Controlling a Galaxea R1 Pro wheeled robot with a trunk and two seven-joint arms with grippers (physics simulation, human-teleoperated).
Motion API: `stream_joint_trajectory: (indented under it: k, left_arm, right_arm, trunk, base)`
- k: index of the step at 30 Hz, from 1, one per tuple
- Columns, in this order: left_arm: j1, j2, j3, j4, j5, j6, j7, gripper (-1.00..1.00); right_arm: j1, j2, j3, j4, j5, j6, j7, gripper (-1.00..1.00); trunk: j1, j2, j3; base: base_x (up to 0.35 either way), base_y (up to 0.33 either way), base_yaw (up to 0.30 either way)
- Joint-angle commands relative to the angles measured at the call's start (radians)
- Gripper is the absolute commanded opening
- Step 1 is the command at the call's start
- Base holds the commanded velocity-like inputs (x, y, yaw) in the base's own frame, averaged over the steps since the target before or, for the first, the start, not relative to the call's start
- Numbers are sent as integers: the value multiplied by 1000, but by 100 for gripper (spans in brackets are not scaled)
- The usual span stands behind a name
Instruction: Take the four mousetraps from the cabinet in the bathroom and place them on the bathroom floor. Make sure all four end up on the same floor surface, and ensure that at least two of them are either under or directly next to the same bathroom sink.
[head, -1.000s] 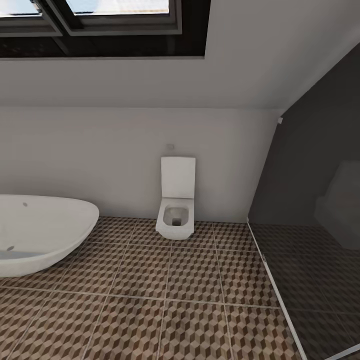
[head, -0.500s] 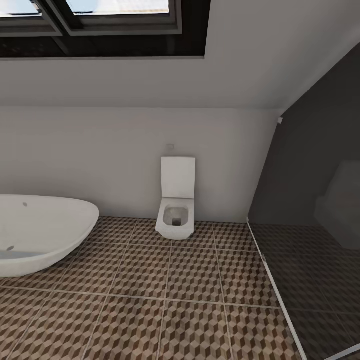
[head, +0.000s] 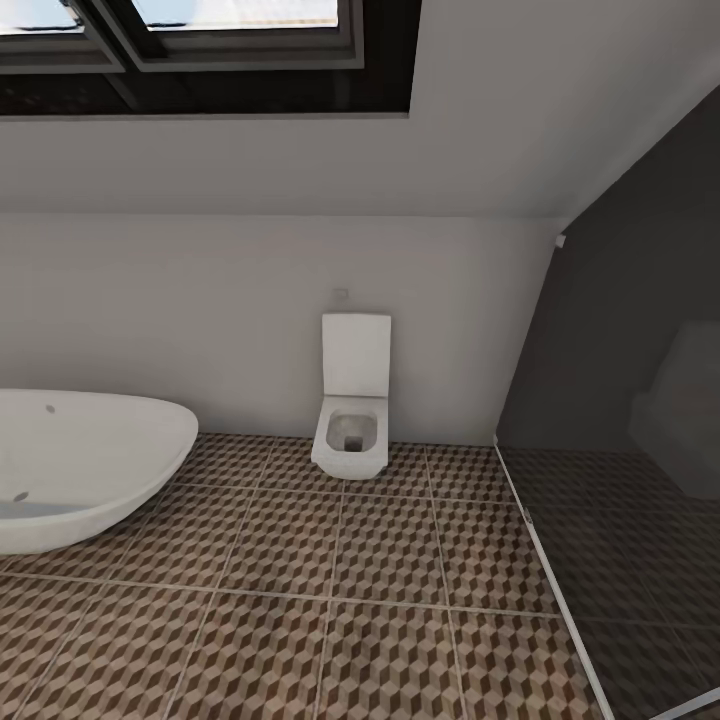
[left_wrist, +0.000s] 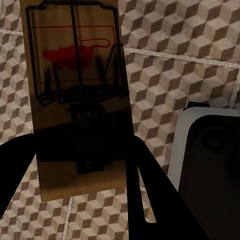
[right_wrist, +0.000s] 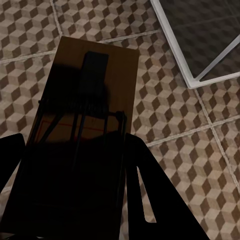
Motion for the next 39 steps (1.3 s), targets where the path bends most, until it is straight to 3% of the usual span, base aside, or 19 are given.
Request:
stream_joint_trajectory:
  k: [1,39]
  left_arm:
    - [-1,-1,-7,3,-2,-3,6,-100]
    - [-1,-1,-7,3,-2,-3,6,-100]
  right_arm:
    - [-1,0,9,0,-2,-1,-9,-100]
    - [-1,0,9,0,-2,-1,-9,-100]
  trunk:
    - [1,-2,-2]
    - [1,-2,-2]
  base:
    - [0,0,0]
    - [0,0,0]
